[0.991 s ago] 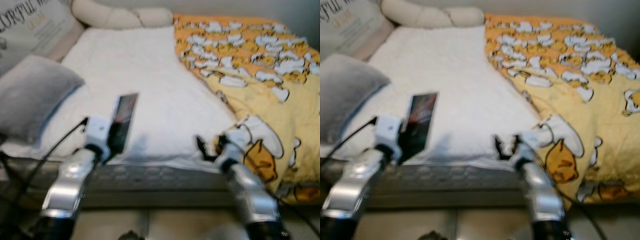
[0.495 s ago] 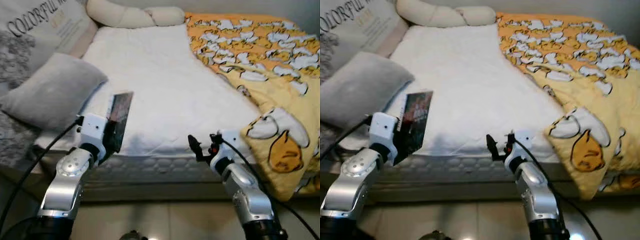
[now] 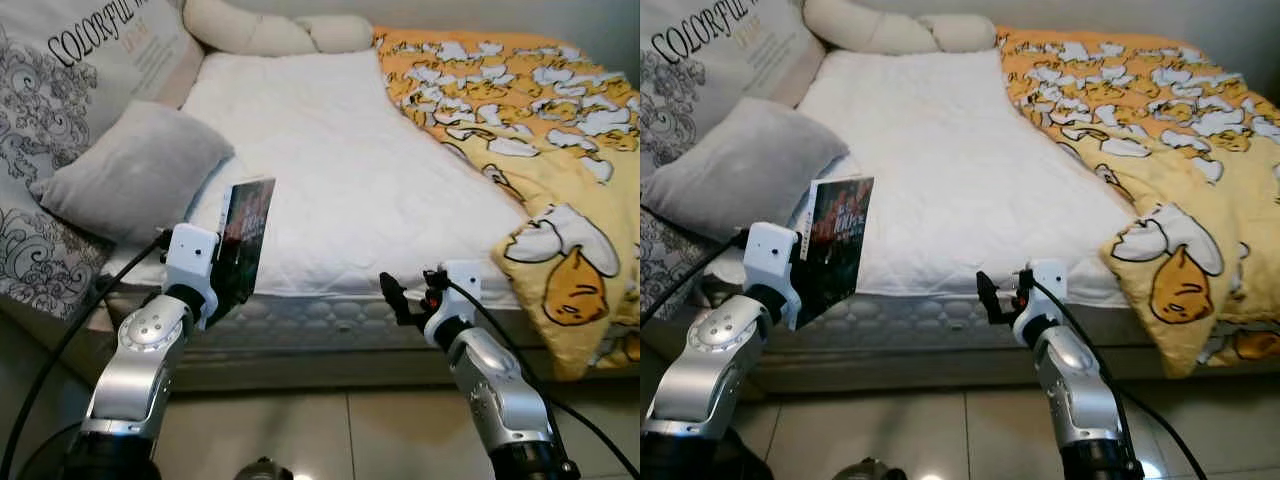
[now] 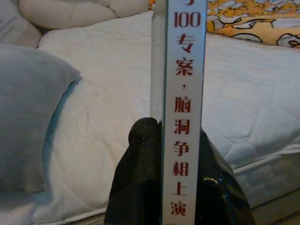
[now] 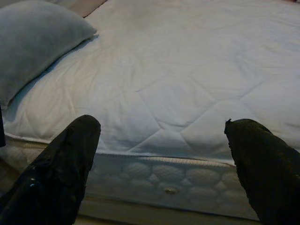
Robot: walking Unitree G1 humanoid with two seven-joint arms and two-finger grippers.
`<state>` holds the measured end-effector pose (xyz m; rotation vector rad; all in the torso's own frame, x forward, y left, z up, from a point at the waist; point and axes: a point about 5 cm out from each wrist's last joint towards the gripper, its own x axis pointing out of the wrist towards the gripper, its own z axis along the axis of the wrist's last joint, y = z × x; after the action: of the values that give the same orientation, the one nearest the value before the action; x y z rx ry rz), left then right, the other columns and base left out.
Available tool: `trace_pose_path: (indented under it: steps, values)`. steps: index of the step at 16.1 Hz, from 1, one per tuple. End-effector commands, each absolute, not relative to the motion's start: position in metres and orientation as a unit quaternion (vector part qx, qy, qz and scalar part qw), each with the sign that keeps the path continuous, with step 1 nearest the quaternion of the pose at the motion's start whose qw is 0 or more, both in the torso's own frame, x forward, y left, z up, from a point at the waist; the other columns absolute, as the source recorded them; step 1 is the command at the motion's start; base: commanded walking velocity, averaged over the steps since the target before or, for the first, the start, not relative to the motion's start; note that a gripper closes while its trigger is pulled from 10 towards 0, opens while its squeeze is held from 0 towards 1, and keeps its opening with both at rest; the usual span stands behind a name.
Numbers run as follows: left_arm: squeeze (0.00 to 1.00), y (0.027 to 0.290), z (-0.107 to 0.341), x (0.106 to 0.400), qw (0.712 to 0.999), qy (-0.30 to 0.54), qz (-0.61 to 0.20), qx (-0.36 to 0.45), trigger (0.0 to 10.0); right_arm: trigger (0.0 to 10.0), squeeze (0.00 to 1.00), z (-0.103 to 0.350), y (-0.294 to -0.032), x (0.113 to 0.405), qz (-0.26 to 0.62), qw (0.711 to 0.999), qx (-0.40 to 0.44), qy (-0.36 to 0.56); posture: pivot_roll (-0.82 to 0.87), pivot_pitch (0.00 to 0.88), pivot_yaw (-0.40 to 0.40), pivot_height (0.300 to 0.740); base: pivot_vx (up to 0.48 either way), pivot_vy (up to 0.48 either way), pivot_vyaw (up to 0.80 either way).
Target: Clean up the room
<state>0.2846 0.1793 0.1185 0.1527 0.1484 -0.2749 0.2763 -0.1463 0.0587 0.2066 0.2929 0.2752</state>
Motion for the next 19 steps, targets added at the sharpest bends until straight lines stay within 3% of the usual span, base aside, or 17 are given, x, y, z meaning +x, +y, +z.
trace_pose_path:
  steps: [1, 11, 19]
  values:
    - [0.00, 0.1788, 0.1287, 0.2848, 0.986, 0.048, -0.136, 0.078, 10.0, 10.0, 0.00, 0.0621, -0.1470, 0.2791, 0.139, 0.975, 0.103, 0.142, 0.09, 0.000, 0.016, 0.740, 0.319, 0.000, 0.00]
    - [0.00, 0.1779, 0.1282, 0.2859, 0.984, 0.054, -0.146, 0.083, 10.0, 10.0, 0.00, 0.0624, -0.1465, 0.2817, 0.143, 0.975, 0.100, 0.140, 0.08, 0.000, 0.027, 0.740, 0.305, 0.000, 0.16]
    - [0.00, 0.1808, 0.1292, 0.2905, 0.984, 0.055, -0.148, 0.083, 10.0, 10.0, 0.00, 0.0641, -0.1466, 0.2844, 0.139, 0.976, 0.102, 0.137, 0.08, 0.000, 0.030, 0.740, 0.109, 0.000, 0.00]
